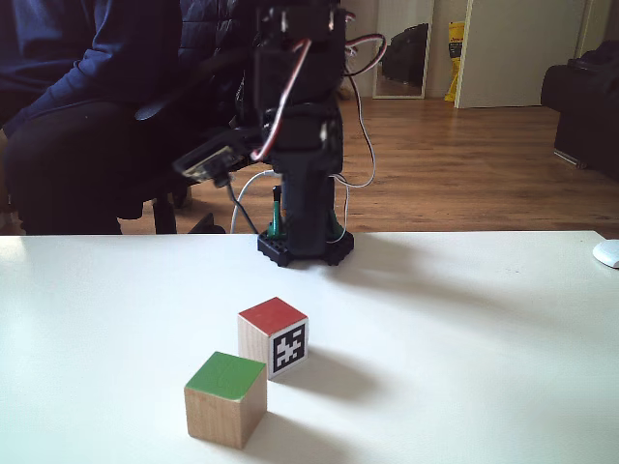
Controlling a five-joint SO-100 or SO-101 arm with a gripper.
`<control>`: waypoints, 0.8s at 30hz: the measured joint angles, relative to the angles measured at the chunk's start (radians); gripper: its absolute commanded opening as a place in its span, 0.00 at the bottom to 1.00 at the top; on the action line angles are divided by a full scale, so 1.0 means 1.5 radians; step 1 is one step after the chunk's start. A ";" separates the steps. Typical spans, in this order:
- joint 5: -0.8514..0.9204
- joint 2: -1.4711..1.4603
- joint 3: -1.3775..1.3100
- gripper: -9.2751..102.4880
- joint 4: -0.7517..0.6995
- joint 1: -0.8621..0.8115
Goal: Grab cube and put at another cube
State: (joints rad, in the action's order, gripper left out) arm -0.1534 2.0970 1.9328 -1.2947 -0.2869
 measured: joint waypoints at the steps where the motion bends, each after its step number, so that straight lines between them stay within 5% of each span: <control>1: -0.003 -0.039 -0.034 0.35 -0.010 -0.011; 24: -0.030 -0.466 -0.341 0.38 -0.047 -0.094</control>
State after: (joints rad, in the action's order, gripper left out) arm -0.1979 1.3975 1.4220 -1.3652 -0.4280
